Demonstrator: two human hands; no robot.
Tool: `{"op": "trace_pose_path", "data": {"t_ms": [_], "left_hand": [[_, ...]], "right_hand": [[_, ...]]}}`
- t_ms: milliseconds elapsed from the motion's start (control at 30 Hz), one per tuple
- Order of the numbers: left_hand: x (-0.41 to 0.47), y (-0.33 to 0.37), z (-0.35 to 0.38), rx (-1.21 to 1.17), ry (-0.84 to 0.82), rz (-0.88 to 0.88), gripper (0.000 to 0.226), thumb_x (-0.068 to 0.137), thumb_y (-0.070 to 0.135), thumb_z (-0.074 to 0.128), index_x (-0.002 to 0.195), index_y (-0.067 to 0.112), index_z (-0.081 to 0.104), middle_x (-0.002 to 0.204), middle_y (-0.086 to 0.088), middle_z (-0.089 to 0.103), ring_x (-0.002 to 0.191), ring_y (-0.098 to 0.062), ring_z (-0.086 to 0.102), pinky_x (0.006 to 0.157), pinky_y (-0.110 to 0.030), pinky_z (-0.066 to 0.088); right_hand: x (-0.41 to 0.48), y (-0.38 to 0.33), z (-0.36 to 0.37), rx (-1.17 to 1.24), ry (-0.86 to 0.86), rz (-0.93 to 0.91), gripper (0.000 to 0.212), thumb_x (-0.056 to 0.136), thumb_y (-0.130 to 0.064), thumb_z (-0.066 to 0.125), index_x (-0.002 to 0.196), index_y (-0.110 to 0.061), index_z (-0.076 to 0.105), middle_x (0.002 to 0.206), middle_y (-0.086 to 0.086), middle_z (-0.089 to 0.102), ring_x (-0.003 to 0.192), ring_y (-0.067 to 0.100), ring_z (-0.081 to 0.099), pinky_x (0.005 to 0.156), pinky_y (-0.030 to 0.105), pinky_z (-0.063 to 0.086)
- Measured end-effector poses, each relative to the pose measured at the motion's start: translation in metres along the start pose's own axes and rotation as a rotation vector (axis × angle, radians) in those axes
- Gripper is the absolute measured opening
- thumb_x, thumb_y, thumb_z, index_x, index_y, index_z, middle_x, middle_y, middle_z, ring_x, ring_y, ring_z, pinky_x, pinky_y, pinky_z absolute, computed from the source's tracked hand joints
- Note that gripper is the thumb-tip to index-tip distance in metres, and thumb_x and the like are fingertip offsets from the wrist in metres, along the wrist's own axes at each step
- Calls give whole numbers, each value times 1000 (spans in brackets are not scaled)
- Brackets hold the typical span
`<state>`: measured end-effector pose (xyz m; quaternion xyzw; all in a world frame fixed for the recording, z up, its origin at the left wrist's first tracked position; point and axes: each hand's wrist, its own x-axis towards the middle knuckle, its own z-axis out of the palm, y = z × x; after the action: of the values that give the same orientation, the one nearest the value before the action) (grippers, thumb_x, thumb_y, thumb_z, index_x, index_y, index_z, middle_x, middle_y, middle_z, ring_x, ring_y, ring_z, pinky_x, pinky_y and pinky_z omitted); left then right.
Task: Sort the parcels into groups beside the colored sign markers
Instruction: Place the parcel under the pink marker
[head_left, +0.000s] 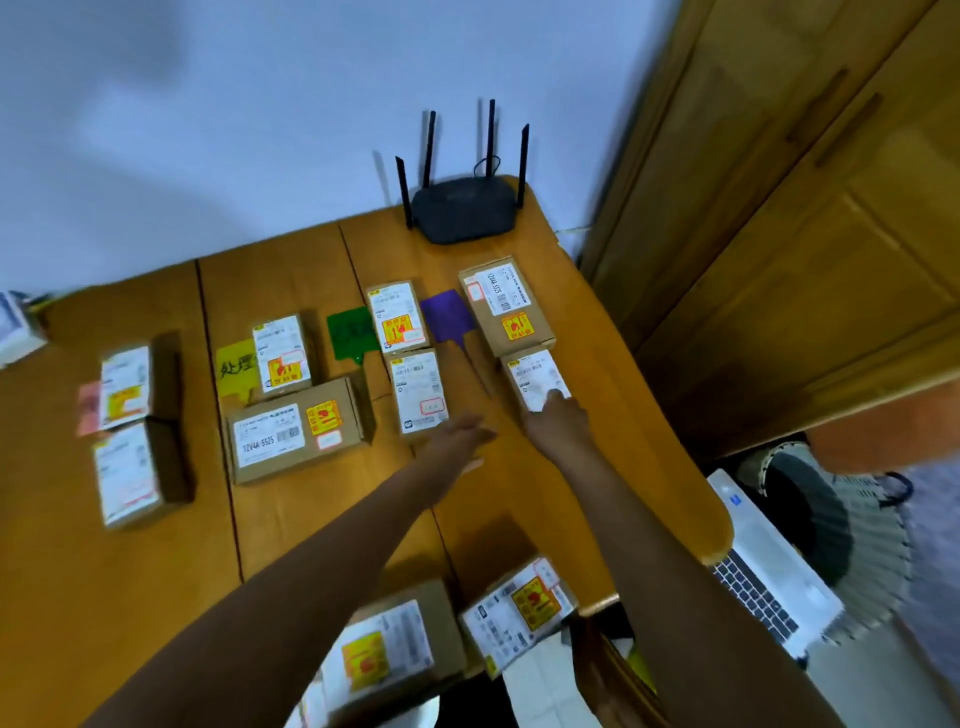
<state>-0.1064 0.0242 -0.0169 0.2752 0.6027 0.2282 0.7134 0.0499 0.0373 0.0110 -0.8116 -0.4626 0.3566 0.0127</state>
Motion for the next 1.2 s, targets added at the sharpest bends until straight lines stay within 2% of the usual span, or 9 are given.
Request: {"op": "trace_pose_path", "data": {"t_ms": [233,333,433,600,700,767,933,1100,1200], "left_hand": [[-87,-26,-119,198,-56,166,45,93,8,65,136,5,56,128,-14,64,109,-20,65,84,-23,54],[-118,-56,-181,227,34,105,51,81,4,70,130,18,61,129,-18,59,115,-27,61,92,-38,56],[-145,-100,-230,259,98,13,58,76,4,72,132,10,58,133,-22,57,118,-36,61,99,-51,53],[-187,-174,-276,1065,34,-180,102,72,26,85,155,16,26,155,-12,32,141,-31,35,111,-41,39],[-207,-219,-278,1306,20,-196,110,68,41,86,154,18,20,154,-8,30,144,-33,27,105,-51,40],[-213,-243,-279,1403,107,-135,95,72,38,80,149,16,27,146,-10,39,140,-34,34,96,-48,43],[-224,-245,-292,1349,264,-24,74,69,36,77,132,15,44,126,-8,53,117,-30,53,80,-40,52],[-238,-196,-326,1237,521,4,87,67,52,77,135,12,41,126,-9,56,111,-31,57,81,-40,53],[-258,-131,-343,969,736,105,74,69,58,70,123,13,47,120,-9,59,109,-34,62,81,-40,54]], "right_hand": [[-110,-97,54,-138,-368,-427,46,91,-36,66,131,-14,60,136,11,60,124,31,56,94,35,49],[-147,-124,101,-275,-497,-551,53,91,-30,70,140,-17,55,138,12,59,122,29,57,95,37,49],[-180,-140,158,-489,-660,-649,58,90,-26,71,143,-18,50,139,11,57,120,30,58,91,40,50],[-225,-135,256,-783,-836,-667,76,77,-26,85,143,-12,49,136,11,60,118,30,61,94,40,52],[-246,-123,290,-971,-773,-814,73,79,-27,82,141,-13,47,135,11,59,121,32,59,98,43,50],[-254,-118,308,-1033,-712,-880,72,81,-31,79,142,-19,45,137,9,57,124,32,57,101,47,47],[-259,-114,322,-1068,-570,-924,82,82,-41,75,150,-24,31,150,10,44,137,34,42,109,52,35],[-264,-161,288,-708,-369,-875,92,90,-45,64,160,-21,8,167,17,0,154,39,0,120,54,18],[-270,-214,253,-291,-178,-831,92,89,-28,65,160,-17,8,167,15,2,154,35,7,120,44,23]]}}
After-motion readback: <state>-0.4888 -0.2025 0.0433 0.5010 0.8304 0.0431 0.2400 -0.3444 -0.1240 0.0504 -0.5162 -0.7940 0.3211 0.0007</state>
